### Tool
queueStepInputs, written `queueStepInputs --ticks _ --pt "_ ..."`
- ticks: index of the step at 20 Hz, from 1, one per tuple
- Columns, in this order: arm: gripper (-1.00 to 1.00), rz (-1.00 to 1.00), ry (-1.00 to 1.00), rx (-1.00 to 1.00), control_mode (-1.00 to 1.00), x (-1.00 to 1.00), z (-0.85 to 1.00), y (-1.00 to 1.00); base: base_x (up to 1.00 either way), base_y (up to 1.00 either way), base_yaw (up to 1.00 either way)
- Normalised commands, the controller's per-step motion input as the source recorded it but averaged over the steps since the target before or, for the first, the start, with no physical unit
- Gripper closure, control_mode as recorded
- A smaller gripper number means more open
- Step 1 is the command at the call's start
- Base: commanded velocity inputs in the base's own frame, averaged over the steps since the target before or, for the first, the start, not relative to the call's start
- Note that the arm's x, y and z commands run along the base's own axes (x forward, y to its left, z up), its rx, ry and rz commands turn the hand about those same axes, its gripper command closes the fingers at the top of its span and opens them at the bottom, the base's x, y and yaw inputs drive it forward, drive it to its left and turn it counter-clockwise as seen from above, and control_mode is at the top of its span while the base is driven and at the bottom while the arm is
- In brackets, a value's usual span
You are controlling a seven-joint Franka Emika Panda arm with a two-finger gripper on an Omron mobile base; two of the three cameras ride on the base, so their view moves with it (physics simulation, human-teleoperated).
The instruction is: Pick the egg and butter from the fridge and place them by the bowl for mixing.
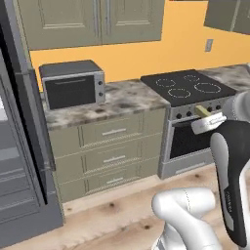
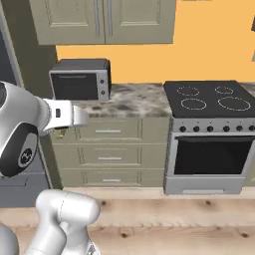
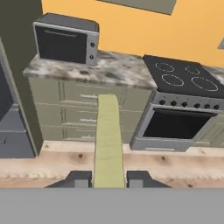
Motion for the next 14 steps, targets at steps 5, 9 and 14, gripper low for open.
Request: queueStepInputs --ticks 5,9,14 --pt "1.0 0.0 0.0 0.0 1.0 0.0 0.0 0.0 1.0 -1.0 -0.11" --pt "1.0 0.0 0.0 0.0 1.0 0.0 0.0 0.0 1.0 -1.0 0.0" --pt "1.0 0.0 0.0 0.0 1.0 0.0 0.0 0.0 1.0 -1.0 0.0"
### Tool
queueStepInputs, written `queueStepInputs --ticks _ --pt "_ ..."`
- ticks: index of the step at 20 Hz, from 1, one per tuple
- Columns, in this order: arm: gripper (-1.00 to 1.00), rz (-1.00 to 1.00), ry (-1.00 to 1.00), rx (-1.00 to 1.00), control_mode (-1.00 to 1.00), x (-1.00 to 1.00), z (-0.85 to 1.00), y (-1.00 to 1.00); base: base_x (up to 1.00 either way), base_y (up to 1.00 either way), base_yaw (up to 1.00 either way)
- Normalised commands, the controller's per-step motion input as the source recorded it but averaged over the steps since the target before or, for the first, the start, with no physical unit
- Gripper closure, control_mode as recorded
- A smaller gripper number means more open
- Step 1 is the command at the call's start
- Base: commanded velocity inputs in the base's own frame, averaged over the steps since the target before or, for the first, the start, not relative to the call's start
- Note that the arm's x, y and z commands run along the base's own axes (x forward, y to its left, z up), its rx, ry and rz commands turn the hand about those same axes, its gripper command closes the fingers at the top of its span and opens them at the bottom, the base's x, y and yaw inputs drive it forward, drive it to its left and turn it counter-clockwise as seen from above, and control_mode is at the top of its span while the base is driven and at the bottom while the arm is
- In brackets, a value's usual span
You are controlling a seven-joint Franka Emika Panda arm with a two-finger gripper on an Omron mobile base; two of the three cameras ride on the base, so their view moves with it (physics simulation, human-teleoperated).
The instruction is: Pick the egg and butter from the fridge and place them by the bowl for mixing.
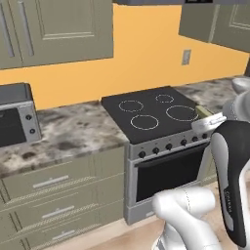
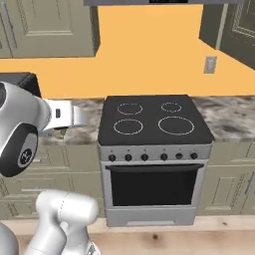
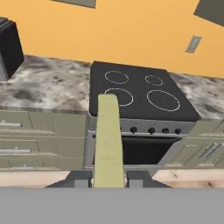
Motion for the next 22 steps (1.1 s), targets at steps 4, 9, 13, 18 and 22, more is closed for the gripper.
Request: queueStepInputs --ticks 4,9,13,18,22 --pt "1.0 0.0 0.0 0.0 1.0 0.0 0.0 0.0 0.3 -1.0 0.0" --pt "1.0 0.0 0.0 0.0 1.0 0.0 0.0 0.0 -0.03 -1.0 0.0" --pt "1.0 0.0 0.0 0.0 1.0 0.0 0.0 0.0 -0.13 -1.0 0.0" --pt "1.0 0.0 0.0 0.0 1.0 0.0 0.0 0.0 -0.61 -1.0 0.02" --pt "1.0 0.0 0.0 0.0 1.0 0.0 0.0 0.0 0.0 -1.0 0.01"
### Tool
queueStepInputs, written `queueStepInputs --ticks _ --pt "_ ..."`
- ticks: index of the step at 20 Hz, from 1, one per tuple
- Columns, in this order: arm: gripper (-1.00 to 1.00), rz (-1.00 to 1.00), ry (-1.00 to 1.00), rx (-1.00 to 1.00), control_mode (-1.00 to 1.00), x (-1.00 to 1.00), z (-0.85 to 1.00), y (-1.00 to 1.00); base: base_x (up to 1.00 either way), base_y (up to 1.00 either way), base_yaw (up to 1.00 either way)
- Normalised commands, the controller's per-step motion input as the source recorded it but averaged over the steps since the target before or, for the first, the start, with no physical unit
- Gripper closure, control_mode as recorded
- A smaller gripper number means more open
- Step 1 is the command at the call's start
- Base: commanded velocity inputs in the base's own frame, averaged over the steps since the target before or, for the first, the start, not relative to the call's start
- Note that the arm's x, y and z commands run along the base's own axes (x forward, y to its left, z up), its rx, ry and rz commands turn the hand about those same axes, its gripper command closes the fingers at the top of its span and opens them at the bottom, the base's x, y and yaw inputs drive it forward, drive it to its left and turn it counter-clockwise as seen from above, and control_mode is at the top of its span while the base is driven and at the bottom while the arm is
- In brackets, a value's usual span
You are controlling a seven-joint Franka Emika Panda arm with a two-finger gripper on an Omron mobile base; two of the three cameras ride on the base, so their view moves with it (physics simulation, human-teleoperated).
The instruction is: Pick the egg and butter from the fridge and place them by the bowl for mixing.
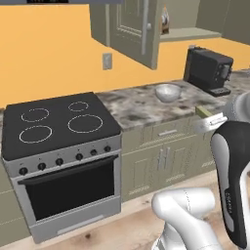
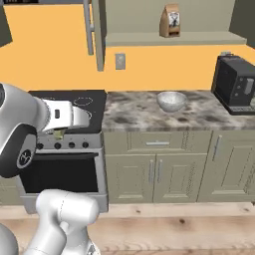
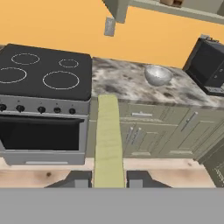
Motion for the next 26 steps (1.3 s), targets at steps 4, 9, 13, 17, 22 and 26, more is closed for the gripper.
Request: queueStepInputs --ticks 4,9,13,17,22,26 --pt "1.0 0.0 0.0 0.0 1.0 0.0 0.0 0.0 0.81 -1.0 0.05" --pt "1.0 0.0 0.0 0.0 1.0 0.0 0.0 0.0 1.0 -1.0 0.18" --pt "1.0 0.0 0.0 0.0 1.0 0.0 0.0 0.0 0.86 -1.0 0.16" --pt "1.0 0.0 0.0 0.0 1.0 0.0 0.0 0.0 0.47 -0.49 0.18" --pt "1.0 0.0 0.0 0.0 1.0 0.0 0.0 0.0 0.51 -0.09 0.09" --pt "1.0 0.0 0.0 0.0 1.0 0.0 0.0 0.0 -0.03 0.52 0.26"
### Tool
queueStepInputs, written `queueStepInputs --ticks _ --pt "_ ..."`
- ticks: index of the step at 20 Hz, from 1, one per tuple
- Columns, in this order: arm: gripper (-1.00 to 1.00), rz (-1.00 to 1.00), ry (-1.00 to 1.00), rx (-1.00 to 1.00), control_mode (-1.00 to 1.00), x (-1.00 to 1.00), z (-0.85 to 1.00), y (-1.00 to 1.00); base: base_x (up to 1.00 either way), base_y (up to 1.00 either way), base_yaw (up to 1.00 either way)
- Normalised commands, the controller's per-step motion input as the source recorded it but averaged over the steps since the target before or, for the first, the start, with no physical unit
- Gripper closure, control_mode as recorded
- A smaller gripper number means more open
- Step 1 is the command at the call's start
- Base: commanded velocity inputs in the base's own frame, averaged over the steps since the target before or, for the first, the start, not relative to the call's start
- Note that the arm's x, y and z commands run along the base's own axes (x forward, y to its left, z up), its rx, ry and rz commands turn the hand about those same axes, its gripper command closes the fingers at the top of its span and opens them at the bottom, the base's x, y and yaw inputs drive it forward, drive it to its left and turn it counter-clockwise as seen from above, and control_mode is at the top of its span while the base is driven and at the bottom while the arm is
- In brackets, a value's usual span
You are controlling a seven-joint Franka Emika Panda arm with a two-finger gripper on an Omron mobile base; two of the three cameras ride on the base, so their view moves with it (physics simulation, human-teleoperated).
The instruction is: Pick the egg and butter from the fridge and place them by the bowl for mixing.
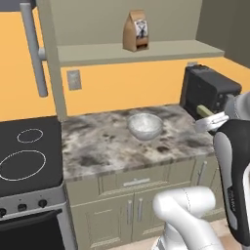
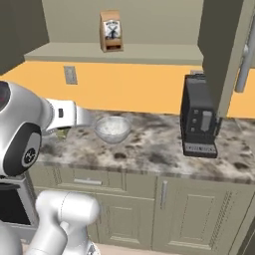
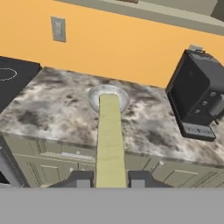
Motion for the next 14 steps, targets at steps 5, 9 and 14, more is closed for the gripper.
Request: queueStepInputs --ticks 5,9,14 --pt "1.0 0.0 0.0 0.0 1.0 0.0 0.0 0.0 0.0 0.89 0.2" --pt "1.0 0.0 0.0 0.0 1.0 0.0 0.0 0.0 0.27 0.92 0.14" --pt "1.0 0.0 0.0 0.0 1.0 0.0 0.0 0.0 0.32 -0.13 0.01"
